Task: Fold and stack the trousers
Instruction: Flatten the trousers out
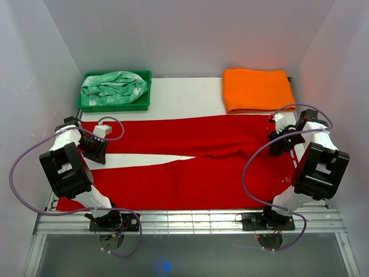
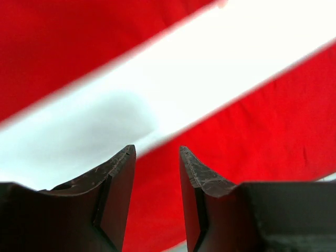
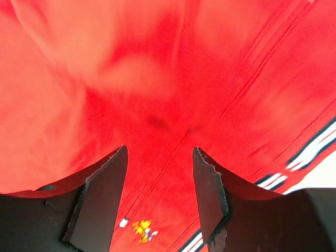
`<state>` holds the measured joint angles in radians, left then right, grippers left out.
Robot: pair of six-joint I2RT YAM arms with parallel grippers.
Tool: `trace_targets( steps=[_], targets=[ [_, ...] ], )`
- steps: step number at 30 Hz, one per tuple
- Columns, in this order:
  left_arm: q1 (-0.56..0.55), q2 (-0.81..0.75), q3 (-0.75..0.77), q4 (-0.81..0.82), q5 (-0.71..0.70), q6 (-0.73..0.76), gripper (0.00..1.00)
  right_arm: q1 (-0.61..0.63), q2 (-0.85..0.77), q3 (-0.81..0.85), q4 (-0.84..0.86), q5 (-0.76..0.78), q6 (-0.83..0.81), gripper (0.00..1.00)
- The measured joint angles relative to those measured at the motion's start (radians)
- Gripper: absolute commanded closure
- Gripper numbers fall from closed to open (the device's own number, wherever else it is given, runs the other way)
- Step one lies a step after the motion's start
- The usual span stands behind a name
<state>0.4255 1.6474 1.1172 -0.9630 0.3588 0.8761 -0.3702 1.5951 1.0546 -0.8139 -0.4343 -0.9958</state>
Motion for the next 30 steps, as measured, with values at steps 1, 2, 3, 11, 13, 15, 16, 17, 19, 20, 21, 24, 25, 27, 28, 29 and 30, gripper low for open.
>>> trace_targets(
  steps=[1,2,3,11,13,15,16,17,19,20,21,24,25,27,28,29,30],
  targets=[
    [0.007,-0.011,-0.032,-0.015,-0.017,0.015,0.51,0.015,-0.002,0.024,0.002,-0.014,0.011,0.41],
    [0.011,-0.022,-0.057,-0.034,-0.033,0.027,0.50,0.032,0.001,0.043,0.007,-0.023,0.021,0.42],
    [0.013,-0.033,-0.078,-0.047,-0.050,0.037,0.50,0.053,0.005,0.057,0.016,-0.032,0.035,0.42],
    [0.017,0.038,-0.122,-0.033,-0.159,0.020,0.55,0.130,0.185,0.061,0.150,0.016,0.129,0.44],
    [0.018,0.086,-0.079,-0.059,-0.167,-0.021,0.55,0.115,0.190,0.063,0.178,0.025,0.152,0.44],
    [0.018,0.145,-0.019,-0.093,-0.172,-0.063,0.55,0.098,0.191,0.062,0.198,0.026,0.172,0.44],
    [0.018,0.176,0.018,-0.113,-0.172,-0.087,0.56,0.087,0.192,0.061,0.209,0.029,0.179,0.44],
    [0.017,0.205,0.051,-0.124,-0.170,-0.107,0.56,0.076,0.192,0.060,0.221,0.034,0.184,0.43],
    [0.013,0.250,0.113,-0.139,-0.163,-0.140,0.56,0.053,0.191,0.057,0.243,0.044,0.192,0.43],
    [0.010,0.270,0.142,-0.144,-0.159,-0.156,0.56,0.043,0.190,0.054,0.253,0.046,0.195,0.43],
    [0.006,0.286,0.169,-0.143,-0.152,-0.169,0.56,0.036,0.187,0.050,0.261,0.046,0.196,0.43],
    [-0.012,0.309,0.219,-0.119,-0.137,-0.183,0.56,0.032,0.177,0.037,0.268,0.046,0.190,0.43],
    [-0.017,0.310,0.225,-0.104,-0.135,-0.182,0.56,0.032,0.174,0.034,0.267,0.046,0.184,0.40],
    [-0.027,0.309,0.230,-0.081,-0.132,-0.172,0.53,0.032,0.167,0.028,0.263,0.045,0.165,0.37],
    [-0.029,0.306,0.230,-0.077,-0.126,-0.164,0.52,0.032,0.163,0.026,0.254,0.045,0.148,0.34],
    [-0.030,0.303,0.229,-0.072,-0.114,-0.153,0.51,0.031,0.160,0.026,0.242,0.046,0.133,0.33],
    [-0.029,0.299,0.225,-0.065,-0.099,-0.142,0.49,0.031,0.159,0.026,0.230,0.046,0.114,0.30]
  ],
)
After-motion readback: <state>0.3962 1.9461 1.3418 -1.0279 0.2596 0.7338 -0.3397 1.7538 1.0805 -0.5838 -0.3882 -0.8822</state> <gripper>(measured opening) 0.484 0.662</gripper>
